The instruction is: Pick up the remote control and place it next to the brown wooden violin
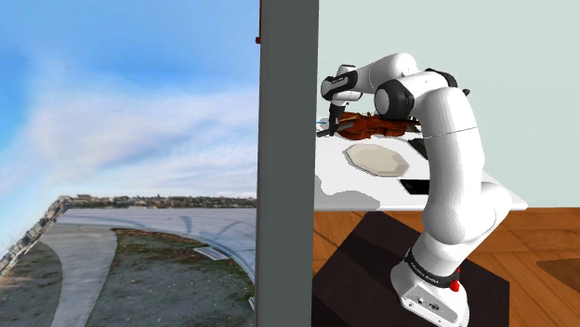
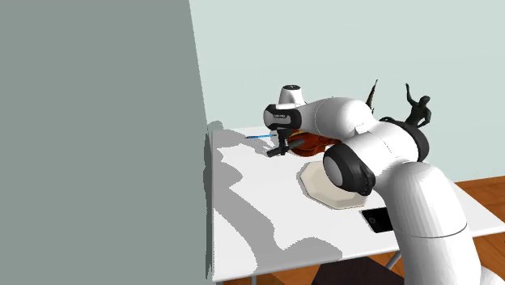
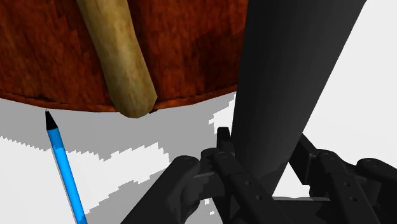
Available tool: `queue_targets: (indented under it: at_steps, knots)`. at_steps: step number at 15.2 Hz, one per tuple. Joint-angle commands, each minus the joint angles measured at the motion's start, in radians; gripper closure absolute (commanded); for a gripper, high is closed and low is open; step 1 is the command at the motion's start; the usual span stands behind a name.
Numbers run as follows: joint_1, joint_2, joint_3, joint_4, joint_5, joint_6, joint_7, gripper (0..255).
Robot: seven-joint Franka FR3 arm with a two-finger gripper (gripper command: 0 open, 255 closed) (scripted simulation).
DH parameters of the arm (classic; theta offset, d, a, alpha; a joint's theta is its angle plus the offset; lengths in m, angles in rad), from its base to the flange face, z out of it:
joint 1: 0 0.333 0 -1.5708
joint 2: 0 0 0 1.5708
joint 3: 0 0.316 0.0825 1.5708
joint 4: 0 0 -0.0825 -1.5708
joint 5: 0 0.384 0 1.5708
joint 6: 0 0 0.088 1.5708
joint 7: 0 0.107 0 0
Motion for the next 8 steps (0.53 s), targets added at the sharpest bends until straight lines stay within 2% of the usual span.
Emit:
queue_targets:
  at_steps: [1, 2, 7, 8]
  knots:
    - [-0.001, 0.008, 0.000, -0.002, 0.000, -0.002, 0.001, 255]
    - [-0.003, 0.013, 0.001, 0.005, 0.001, -0.004, 0.000, 0]
    - [-0.001, 0.008, 0.000, -0.002, 0.000, -0.002, 0.001, 0]
    - [0.001, -0.009, -0.003, 0.004, -0.005, -0.025, 0.004, 0]
